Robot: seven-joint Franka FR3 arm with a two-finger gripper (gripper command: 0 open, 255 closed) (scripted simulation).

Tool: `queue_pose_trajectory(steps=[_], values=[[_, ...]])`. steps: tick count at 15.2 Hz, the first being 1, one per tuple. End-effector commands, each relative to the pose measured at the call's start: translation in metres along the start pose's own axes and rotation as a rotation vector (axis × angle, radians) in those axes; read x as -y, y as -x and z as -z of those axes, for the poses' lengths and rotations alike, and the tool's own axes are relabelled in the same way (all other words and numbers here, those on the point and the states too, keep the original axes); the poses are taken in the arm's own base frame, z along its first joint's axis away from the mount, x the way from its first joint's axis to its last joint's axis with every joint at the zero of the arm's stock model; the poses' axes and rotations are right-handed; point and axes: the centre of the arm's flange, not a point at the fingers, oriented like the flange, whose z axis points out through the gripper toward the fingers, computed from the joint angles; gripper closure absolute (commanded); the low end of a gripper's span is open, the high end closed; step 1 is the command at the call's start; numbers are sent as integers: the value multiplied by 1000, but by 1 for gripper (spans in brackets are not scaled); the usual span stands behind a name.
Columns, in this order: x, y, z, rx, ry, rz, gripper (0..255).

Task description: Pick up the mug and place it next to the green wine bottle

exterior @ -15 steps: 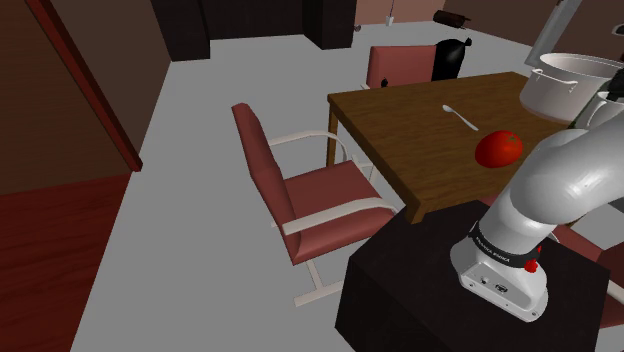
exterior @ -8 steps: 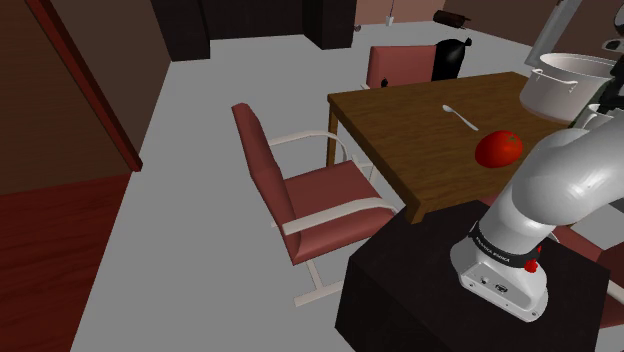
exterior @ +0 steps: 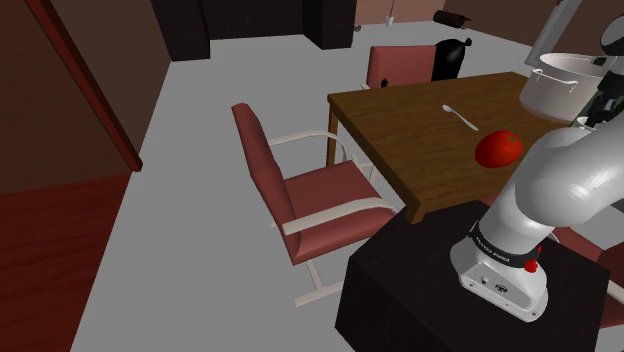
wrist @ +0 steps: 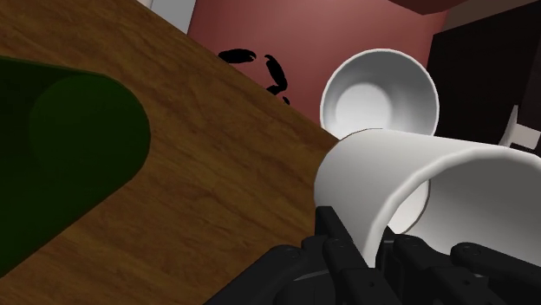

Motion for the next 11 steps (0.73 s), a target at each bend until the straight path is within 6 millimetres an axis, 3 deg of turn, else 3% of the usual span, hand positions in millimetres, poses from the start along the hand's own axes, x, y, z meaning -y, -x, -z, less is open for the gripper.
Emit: queue_pose_trajectory(steps=[1, 5, 11], values=[[-1, -1, -10, 0, 0, 0, 255], [-2, -2, -31, 0, 0, 0, 255], [-2, -2, -31, 0, 0, 0, 255]])
